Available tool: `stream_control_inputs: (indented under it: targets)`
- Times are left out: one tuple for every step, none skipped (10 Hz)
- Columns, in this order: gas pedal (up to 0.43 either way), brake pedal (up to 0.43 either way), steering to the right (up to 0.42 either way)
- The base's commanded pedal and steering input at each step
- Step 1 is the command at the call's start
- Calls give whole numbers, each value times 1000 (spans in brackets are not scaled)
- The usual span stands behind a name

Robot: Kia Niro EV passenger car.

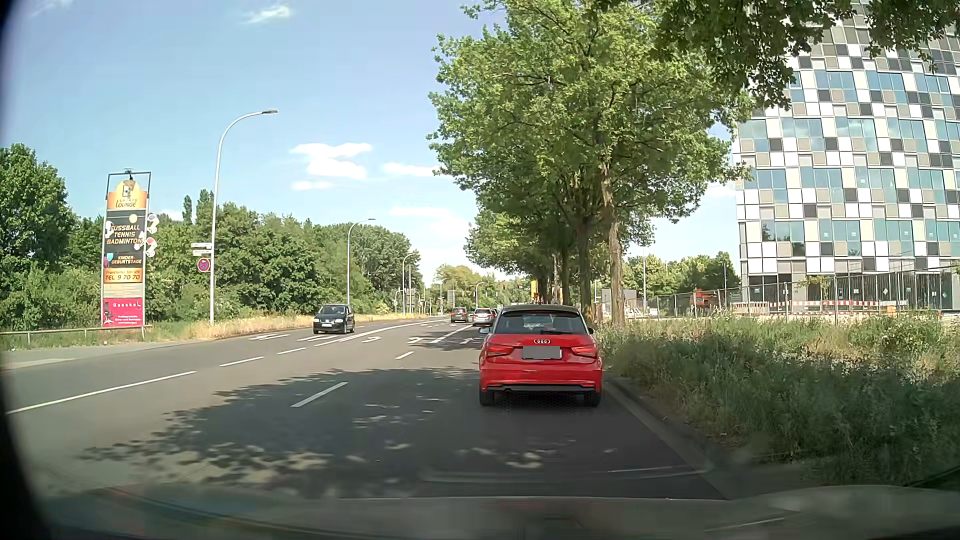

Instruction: Follow the waypoints while adhering to traffic rules and regulations

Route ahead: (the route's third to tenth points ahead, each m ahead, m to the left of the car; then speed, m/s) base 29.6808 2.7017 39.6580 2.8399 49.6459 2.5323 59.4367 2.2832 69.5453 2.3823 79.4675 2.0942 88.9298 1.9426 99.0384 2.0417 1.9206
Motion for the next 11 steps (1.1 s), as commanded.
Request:
stream_control_inputs:
  targets:
    - [98,30,7]
    - [98,30,12]
    - [79,30,14]
    - [67,30,14]
    - [59,30,13]
    - [39,30,13]
    - [39,37,13]
    - [39,30,12]
    - [47,30,11]
    - [47,30,9]
    - [47,30,9]
